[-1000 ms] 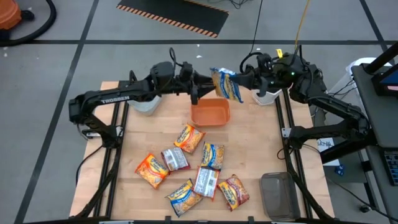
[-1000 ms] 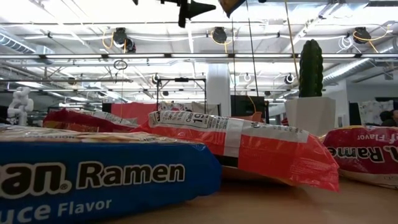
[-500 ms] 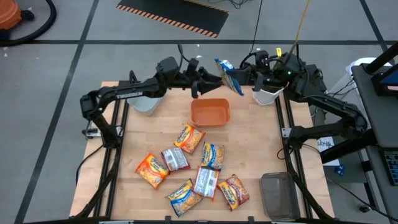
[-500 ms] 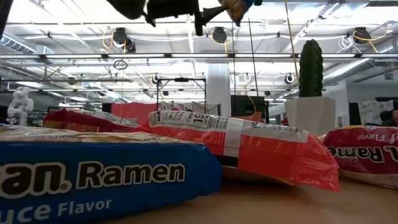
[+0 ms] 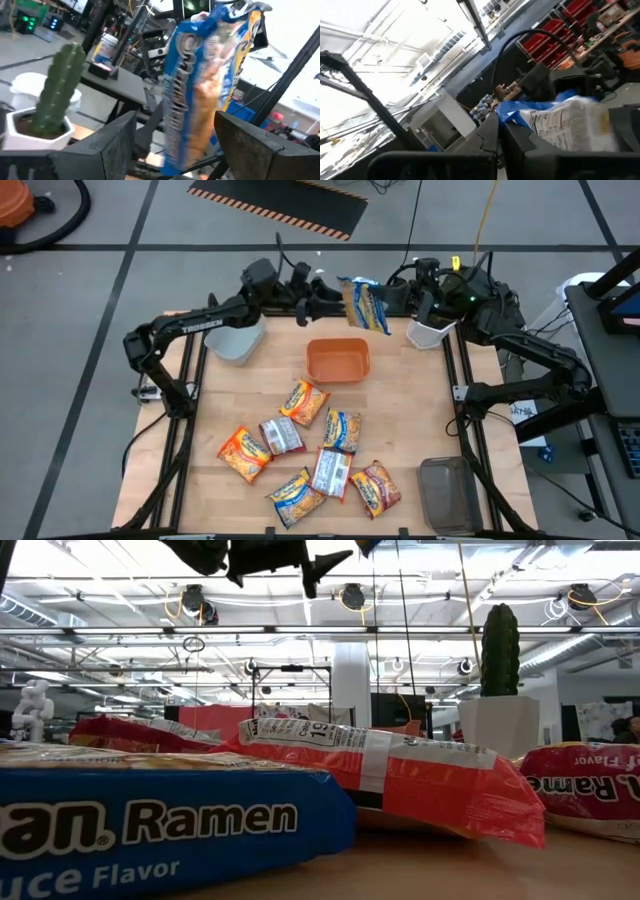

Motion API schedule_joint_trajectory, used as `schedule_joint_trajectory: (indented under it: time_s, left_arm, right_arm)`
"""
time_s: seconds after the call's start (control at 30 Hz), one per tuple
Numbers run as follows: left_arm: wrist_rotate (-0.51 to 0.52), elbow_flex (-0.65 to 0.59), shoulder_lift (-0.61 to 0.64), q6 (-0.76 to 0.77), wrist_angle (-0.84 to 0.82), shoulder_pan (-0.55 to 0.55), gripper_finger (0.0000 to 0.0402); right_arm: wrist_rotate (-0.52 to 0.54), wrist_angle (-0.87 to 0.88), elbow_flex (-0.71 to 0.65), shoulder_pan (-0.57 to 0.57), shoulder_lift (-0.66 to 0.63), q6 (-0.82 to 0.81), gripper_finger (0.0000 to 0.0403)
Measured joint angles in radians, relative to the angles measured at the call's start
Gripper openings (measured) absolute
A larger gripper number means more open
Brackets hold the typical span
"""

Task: Sort Maruchan noodles
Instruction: Put the top blue noodle pack into the gray bin

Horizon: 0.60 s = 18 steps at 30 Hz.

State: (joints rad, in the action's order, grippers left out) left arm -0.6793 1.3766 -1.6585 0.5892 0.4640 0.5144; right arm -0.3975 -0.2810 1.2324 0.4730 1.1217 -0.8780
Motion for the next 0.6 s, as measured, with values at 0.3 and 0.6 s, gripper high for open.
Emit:
schedule_joint_trajectory:
  time_s: [0.3, 0.6]
  left_arm:
    - [-0.070, 0.000, 0.013, 0.057, 0.077, -0.010, 0.0271]
    - [0.085, 0.000, 0.008, -0.135, -0.060, -0.074, 0.0271]
  right_arm:
    - [0.010, 0.004, 0.000, -0.003, 0.012, 0.027, 0.0000]
    - [0.002, -0.062, 0.000, -0.004, 0.023, 0.028, 0.0000]
